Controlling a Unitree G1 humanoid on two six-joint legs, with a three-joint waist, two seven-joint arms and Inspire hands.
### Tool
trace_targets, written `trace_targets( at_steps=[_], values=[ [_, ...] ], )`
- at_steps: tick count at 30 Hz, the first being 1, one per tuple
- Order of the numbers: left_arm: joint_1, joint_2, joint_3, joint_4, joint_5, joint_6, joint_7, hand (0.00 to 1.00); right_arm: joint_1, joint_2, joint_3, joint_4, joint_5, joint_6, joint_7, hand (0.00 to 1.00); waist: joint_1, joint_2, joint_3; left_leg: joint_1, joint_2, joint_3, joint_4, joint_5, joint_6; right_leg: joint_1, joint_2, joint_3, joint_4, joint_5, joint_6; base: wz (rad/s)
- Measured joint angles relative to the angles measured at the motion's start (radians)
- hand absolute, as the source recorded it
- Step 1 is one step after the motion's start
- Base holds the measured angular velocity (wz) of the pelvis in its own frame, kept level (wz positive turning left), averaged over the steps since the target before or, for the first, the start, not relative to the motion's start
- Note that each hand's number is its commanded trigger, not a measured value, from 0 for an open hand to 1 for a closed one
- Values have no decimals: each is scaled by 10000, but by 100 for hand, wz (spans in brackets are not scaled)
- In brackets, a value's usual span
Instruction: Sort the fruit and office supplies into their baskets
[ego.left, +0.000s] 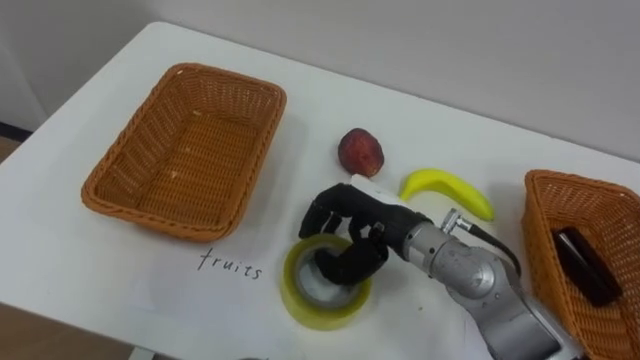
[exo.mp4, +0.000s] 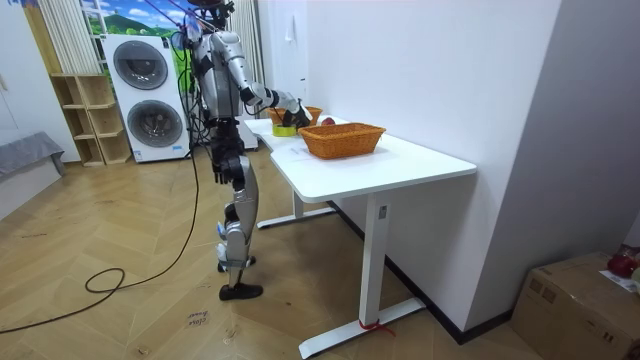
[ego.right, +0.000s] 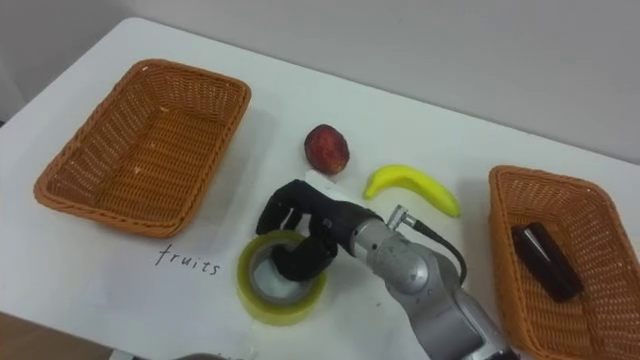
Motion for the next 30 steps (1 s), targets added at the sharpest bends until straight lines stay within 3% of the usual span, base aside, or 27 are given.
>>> trace_targets(
  at_steps=[4,7,10,14,22,30],
  values=[
    [84,-35,134,26,4,-298,-3,0,474,-18,-403,-329,-6,-3,40,100,-9,26,-9,50,8,132,19,0,0,-17,-9,-19,0,0,1,-6],
    [324,-134,652,32,5,-357,2,0,1060,-57,-1006,-638,-111,-31,12,100,-265,118,-27,47,1,233,22,7,12,-33,-22,97,0,10,16,-8],
    [577,-223,985,35,-3,-360,45,0,1523,-374,-1748,-981,-150,-30,-50,100,-471,324,46,188,20,454,-78,13,24,11,-10,347,18,22,34,-19],
    [841,-285,1067,34,3,-363,103,0,1818,-448,-2701,-1254,-314,-28,-291,100,-1010,520,-61,234,28,521,-159,17,28,27,0,360,25,25,38,-6],
    [753,-415,1064,4,-8,-537,396,0,1815,-418,-3832,-2061,-292,3,-1209,100,-1407,491,-131,410,16,569,-212,37,48,87,4,520,47,25,39,-4],
    [802,-465,1063,157,-5,-545,514,0,1815,-422,-3971,-2212,-126,-10,-1942,100,-1477,478,-101,574,21,562,-238,29,59,238,5,583,26,28,49,0]
  ],
)
